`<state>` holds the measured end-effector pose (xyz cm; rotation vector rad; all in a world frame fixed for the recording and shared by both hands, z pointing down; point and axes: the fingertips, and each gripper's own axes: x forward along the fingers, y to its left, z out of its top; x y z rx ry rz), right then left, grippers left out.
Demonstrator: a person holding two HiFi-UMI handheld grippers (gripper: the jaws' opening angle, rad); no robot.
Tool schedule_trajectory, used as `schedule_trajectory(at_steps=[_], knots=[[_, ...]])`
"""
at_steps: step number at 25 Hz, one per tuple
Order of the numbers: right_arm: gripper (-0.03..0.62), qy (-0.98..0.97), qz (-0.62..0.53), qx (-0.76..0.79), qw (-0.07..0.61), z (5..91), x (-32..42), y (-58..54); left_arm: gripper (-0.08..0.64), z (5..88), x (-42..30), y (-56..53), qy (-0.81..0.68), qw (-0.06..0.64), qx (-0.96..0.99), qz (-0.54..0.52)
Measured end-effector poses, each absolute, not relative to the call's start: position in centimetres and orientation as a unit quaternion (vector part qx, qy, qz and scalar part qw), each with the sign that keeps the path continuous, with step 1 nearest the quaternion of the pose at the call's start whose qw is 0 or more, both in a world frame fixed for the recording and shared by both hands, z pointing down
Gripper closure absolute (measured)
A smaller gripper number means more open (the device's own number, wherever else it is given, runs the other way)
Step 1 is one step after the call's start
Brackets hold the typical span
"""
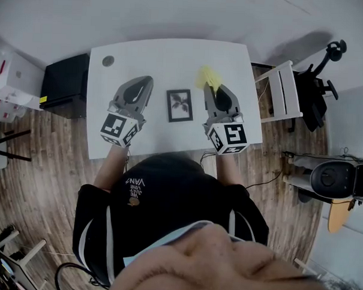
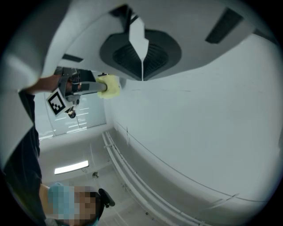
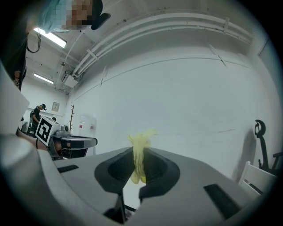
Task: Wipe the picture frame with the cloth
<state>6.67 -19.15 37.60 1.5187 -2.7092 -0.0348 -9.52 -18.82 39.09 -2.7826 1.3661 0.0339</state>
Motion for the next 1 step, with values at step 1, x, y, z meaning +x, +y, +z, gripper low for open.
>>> schedule_trajectory(at_steps=[1], knots=[[0.554, -0.872, -0.011, 0.489, 0.018, 37.58, 6.67, -19.16, 0.54, 39.06, -9.52, -18.84, 0.44, 0.021, -0.897, 0.011]])
